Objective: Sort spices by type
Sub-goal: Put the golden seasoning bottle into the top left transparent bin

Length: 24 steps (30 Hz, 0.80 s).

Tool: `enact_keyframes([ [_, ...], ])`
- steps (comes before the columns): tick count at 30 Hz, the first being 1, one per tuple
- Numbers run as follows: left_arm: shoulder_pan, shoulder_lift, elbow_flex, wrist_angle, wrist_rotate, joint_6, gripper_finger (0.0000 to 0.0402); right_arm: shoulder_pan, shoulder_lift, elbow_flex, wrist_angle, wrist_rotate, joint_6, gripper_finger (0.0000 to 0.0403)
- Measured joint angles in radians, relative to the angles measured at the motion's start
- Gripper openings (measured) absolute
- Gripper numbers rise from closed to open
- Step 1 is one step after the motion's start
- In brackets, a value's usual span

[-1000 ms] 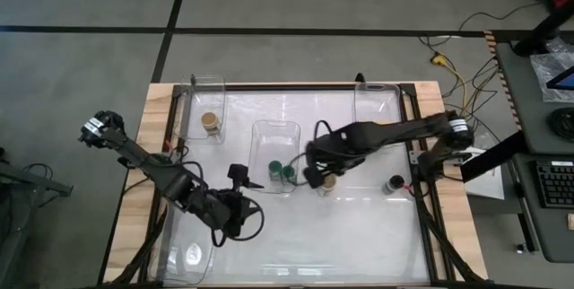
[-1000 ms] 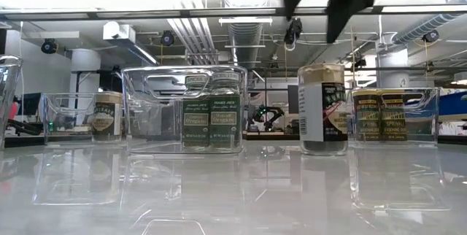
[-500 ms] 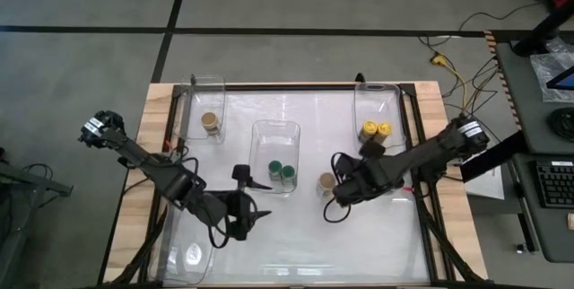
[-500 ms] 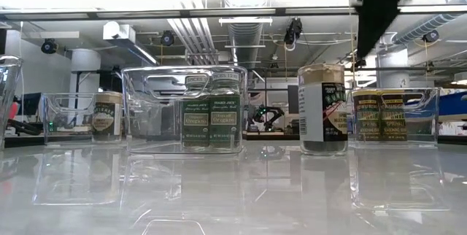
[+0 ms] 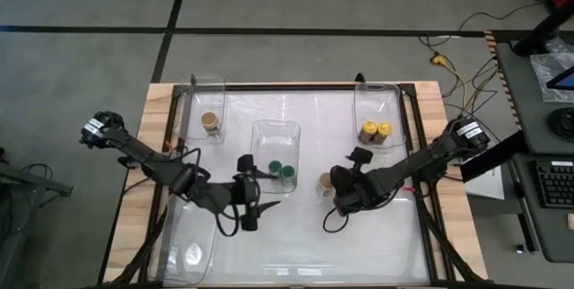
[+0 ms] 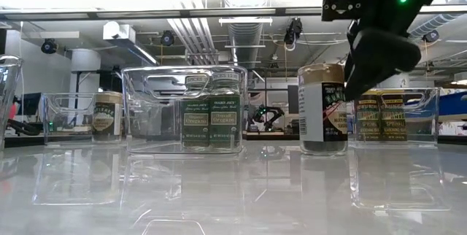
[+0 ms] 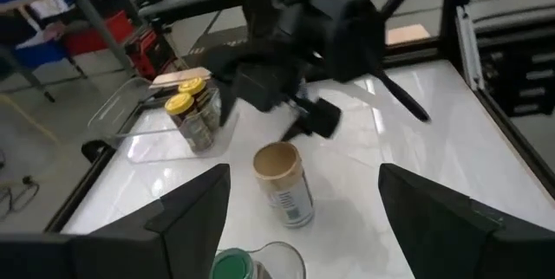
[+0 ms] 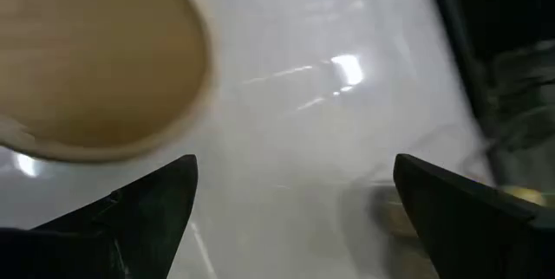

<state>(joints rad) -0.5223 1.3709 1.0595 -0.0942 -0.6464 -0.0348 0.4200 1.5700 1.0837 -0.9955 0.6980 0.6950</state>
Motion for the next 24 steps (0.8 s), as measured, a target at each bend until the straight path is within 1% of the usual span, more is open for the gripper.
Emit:
enact_keyframes([
  [4,0.035,0.029,0.0,0.054,0.0,-0.033,0.0278,0.024,0.0,-0.028,0.119,-0.02,-0.024,0.0379],
  [9,0.079,0.107,0.0,0.159,0.002,-0.026,0.0278,0.059,0.0,-0.033,0.262,-0.024,-0.097,0.0379],
  [11,0.098,0.142,0.0,0.218,0.003,-0.025,0.0278,0.07,0.0,-0.033,0.298,-0.025,-0.129,0.0379],
  [13,0.115,0.177,0.0,0.268,0.026,-0.023,0.0278,0.078,0.0,-0.033,0.296,-0.026,-0.139,0.0379],
  [16,0.146,0.224,0.003,0.32,0.155,-0.035,0.0278,0.091,-0.006,-0.034,0.26,-0.052,-0.139,0.0379],
  [19,0.179,0.272,0.045,0.298,0.284,-0.056,0.0278,0.114,-0.028,-0.034,0.24,-0.06,-0.129,0.0379],
  [24,0.242,0.356,0.196,0.12,0.451,-0.027,0.0285,0.149,-0.072,-0.035,0.238,-0.063,-0.096,0.0379],
])
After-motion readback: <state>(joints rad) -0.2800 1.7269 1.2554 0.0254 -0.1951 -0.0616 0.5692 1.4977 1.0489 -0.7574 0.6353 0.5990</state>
